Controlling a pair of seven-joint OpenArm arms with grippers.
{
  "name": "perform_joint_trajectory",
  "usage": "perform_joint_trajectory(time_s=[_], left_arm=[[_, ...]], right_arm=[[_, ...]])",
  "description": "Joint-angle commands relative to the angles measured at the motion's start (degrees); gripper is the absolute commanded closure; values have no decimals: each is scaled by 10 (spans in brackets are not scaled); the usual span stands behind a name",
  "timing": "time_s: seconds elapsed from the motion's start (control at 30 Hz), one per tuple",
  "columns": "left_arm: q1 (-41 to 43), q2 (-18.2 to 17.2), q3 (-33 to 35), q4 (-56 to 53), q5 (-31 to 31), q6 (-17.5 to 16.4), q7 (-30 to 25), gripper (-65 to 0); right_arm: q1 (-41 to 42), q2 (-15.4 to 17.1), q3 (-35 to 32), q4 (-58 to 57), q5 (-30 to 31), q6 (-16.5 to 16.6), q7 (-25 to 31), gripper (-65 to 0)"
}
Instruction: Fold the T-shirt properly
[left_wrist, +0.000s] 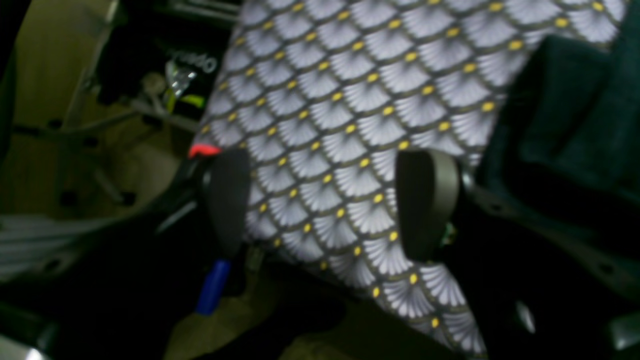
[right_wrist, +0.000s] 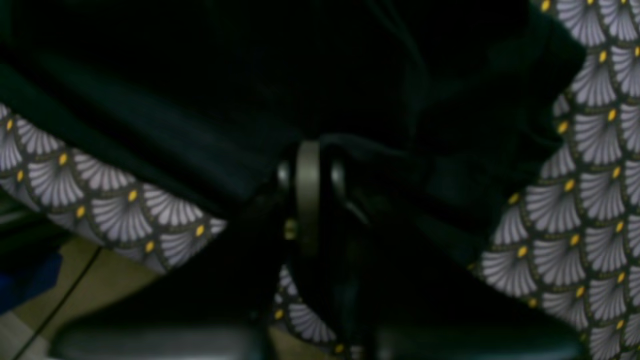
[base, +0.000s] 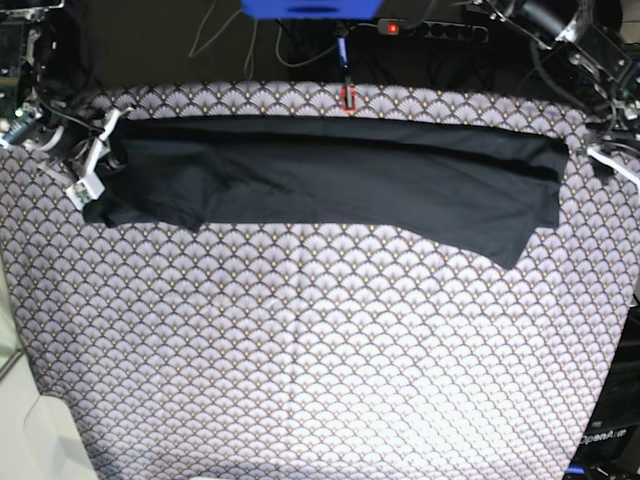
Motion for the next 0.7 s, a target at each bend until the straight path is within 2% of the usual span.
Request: perform_joint_trajectory(time_s=[0.0, 0.23, 0.37, 0.5, 0.67], left_arm=[[-6, -9, 2, 9, -7, 2, -11, -444], [-19, -9, 1, 8, -6, 2, -11, -446], [-40, -9, -28, 4, -3, 2, -11, -447], [-58, -8, -26, 3, -3, 2, -8, -448], [-88, -8, -12, 8, -15, 2, 103, -448]], right_arm=[[4, 10, 11, 8, 3, -1, 6, -102], [4, 0, 14, 8, 3, -1, 6, -210], [3, -1, 13, 8, 3, -1, 6, -241], [1, -1, 11, 7, 3, -1, 6, -257], [1, -12, 10, 7, 3, -1, 6, -260]])
